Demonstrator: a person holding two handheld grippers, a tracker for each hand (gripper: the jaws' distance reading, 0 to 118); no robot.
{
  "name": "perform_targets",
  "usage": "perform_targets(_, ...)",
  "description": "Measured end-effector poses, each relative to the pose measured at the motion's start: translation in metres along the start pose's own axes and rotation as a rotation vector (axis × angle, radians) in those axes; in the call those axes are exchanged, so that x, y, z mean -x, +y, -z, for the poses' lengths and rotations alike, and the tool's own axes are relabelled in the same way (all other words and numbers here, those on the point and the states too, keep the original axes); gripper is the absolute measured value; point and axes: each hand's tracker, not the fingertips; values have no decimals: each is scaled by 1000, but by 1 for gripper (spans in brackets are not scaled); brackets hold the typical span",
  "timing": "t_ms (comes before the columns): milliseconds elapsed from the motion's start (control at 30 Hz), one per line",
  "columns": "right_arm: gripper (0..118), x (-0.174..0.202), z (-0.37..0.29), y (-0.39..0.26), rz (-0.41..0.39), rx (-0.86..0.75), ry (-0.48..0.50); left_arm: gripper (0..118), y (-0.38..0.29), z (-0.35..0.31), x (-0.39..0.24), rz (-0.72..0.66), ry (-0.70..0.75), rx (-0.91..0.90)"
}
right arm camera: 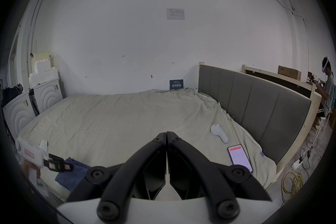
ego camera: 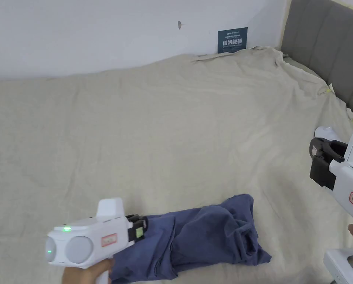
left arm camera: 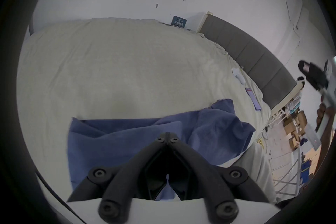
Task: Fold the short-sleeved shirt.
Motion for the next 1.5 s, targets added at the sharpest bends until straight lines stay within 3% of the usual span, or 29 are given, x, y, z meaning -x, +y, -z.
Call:
perform_targets(133,0,4,1,0,-4,1,7,2,12,-27,49,-105,7,26)
perform_targets(200,0,7,2,1,-8,2,11,14,15,-34,72,-144,19,51)
perform_targets(267,0,9,2,1,-14,4,14,48,14,-38,91,-158,21,62)
perform_targets(333,0,10,3,1,-16,3,20,90,11,-39,109,-191,14,72)
perform_targets(367,0,10,3,1,-14,2,24,102,9,-37,112,-203,17,85)
perform_targets(433,0,12,4,1,-10,5,28,109,3,-33,120,-206,11,101)
perform_targets(667,0,17,6,-2,-13,15,33,108,-20,-4,133,-277,-17,188)
perform_targets(767,0,18,8,-4,-18,25,33,92,-29,5,127,-250,-30,187)
perform_targets(967,0,19,11,-7,-11,35,34,91,-27,20,127,-193,-43,169)
perform_targets(1000,0,19,11,-7,-8,37,35,86,-27,22,125,-192,-52,165)
perform_targets(1067,0,19,12,-8,-7,38,36,63,-27,25,120,-163,-45,162)
perform_targets(1100,0,19,12,-7,-7,39,36,47,-27,25,119,-130,-4,173)
perform_targets(1133,0,20,12,-7,-6,39,36,20,-27,25,120,-123,-6,171)
perform_targets(1167,0,20,12,-7,-6,38,37,13,-27,23,122,-135,-26,175)
perform_targets(1500,0,19,10,-2,-2,24,46,7,-5,-25,117,-188,-8,122)
